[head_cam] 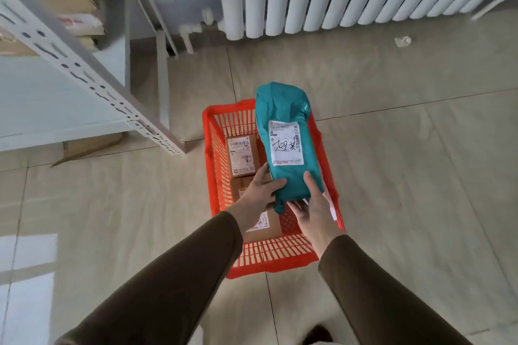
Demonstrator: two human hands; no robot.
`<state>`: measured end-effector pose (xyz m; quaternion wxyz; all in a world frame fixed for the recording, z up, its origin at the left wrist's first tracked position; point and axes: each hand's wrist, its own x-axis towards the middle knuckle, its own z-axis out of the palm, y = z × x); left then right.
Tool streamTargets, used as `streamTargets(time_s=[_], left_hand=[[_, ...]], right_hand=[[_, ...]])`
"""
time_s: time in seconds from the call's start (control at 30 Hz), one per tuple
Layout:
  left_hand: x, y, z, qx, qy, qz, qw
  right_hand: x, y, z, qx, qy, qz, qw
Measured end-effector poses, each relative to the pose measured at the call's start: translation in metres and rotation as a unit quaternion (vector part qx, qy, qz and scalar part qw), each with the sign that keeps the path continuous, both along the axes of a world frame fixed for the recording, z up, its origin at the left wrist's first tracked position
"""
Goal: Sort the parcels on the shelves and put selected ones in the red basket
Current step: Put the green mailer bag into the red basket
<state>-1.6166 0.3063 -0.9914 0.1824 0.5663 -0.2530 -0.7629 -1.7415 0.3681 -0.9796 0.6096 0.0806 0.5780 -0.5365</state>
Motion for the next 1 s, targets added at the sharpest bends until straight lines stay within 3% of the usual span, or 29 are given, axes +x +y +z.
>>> streamTargets(time_s=[0.2, 0.27, 0.6, 0.8, 0.93, 1.0], left_hand=[[-0.015, -0.048, -0.090, -0.116, -0.141, -0.090, 0.979], [-0.018, -0.061, -0.112, -0.136, -0.153, -0.100, 0.974], [-0.022, -0.094, -0.168, -0.234, -0.276, -0.214, 0.907], [-0.030, -0.101, -0.179, -0.271, -0.394, -0.279, 0.832], [-0.030, -0.097, -0.178, -0.313, -0.426, -0.312, 0.789], [-0.027, -0.098, -0.180, -0.339, -0.455, -0.335, 0.753]], right_hand=[[-0.014, -0.041, -0.086, 0.014, -0.025, -0.042, 0.999], [-0.016, -0.054, -0.111, 0.016, -0.040, -0.052, 0.998], [-0.016, -0.098, -0.186, 0.024, -0.052, -0.079, 0.995], [-0.010, -0.107, -0.207, 0.047, -0.012, -0.071, 0.996], [-0.014, -0.104, -0.241, 0.083, 0.004, -0.056, 0.995], [-0.012, -0.102, -0.220, 0.080, 0.008, -0.027, 0.996]])
